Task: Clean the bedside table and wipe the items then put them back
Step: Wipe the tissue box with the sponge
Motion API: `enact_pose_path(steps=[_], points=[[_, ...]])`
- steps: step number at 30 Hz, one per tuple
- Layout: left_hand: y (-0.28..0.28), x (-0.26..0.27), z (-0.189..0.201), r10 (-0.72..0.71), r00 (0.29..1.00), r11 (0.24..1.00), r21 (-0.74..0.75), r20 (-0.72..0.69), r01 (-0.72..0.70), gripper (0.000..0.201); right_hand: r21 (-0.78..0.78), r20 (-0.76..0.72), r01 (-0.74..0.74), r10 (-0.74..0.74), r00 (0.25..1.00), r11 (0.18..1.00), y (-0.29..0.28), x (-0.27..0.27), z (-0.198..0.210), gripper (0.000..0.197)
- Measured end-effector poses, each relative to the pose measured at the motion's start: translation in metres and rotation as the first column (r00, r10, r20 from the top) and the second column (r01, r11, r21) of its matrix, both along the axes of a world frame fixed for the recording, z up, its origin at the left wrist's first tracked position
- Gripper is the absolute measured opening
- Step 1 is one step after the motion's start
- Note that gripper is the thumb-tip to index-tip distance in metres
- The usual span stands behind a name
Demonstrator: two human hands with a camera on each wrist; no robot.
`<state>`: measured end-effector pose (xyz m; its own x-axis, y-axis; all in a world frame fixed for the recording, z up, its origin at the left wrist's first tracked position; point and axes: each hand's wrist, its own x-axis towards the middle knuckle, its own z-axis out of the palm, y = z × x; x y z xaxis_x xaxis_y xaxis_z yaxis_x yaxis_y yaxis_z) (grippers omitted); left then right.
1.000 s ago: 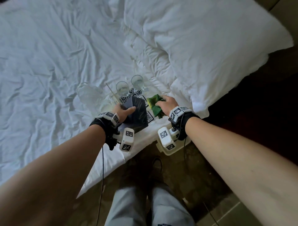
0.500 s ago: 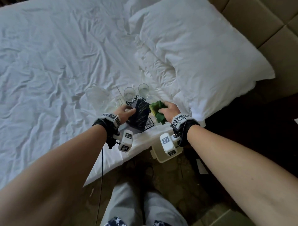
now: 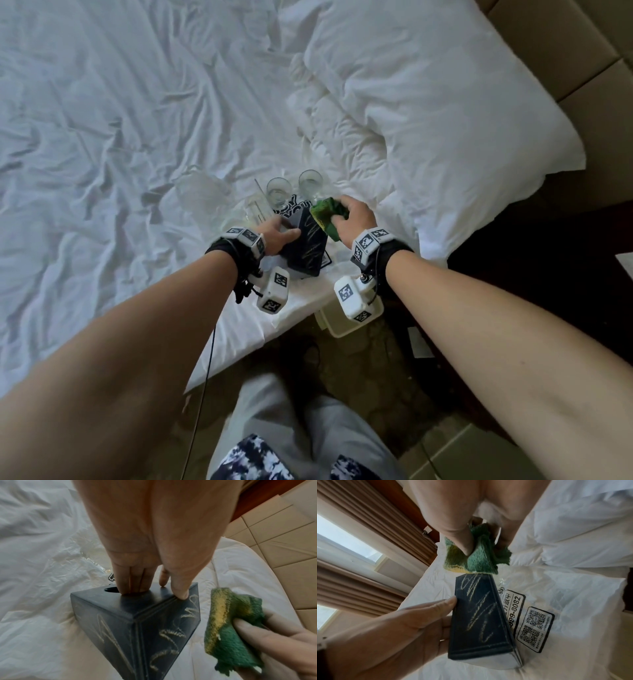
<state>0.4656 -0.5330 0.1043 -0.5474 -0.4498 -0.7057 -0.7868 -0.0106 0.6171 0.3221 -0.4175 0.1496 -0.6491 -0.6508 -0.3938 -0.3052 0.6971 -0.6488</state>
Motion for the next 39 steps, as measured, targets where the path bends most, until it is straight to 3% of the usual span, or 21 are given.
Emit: enact_pose_path(steps=[8,17,26,33,36,39], points=[[-0.001,0.008,-0.01,-0.096,0.994,0.993,-0.073,-0.048,0.093,0.042,0.014,-0.07,-0.1,0.101,0.992,0.995,-0.025,0.016,-0.017,0.043],[-0.001,0.015,-0.018,-0.014,0.991,0.999,-0.037,-0.131,0.01,0.041,-0.03,-0.188,-0.232,0.222,0.957,0.972,-0.009,0.024,-0.026,0.041],[-0.003,0.013,-0.02,0.008,0.994,1.0,0.023,-0.111,-0.005,0.043,-0.019,-0.142,-0.235,0.23,0.963,0.972,0.022,0.036,-0.029,0.044],[-0.005,0.012,-0.021,0.013,0.995,0.998,0.067,-0.104,-0.006,0.042,0.016,-0.086,-0.344,0.344,0.935,0.939,0.035,0.033,-0.027,0.047],[-0.008,0.008,-0.017,0.029,0.994,0.996,0.083,-0.108,-0.02,0.038,0.043,-0.02,-0.299,0.3,0.954,0.953,0.025,0.02,-0.02,0.045],[-0.012,0.009,-0.016,0.05,0.992,0.99,0.134,-0.119,-0.034,0.028,0.039,-0.056,-0.099,0.101,0.993,0.994,0.005,0.007,-0.016,0.039]])
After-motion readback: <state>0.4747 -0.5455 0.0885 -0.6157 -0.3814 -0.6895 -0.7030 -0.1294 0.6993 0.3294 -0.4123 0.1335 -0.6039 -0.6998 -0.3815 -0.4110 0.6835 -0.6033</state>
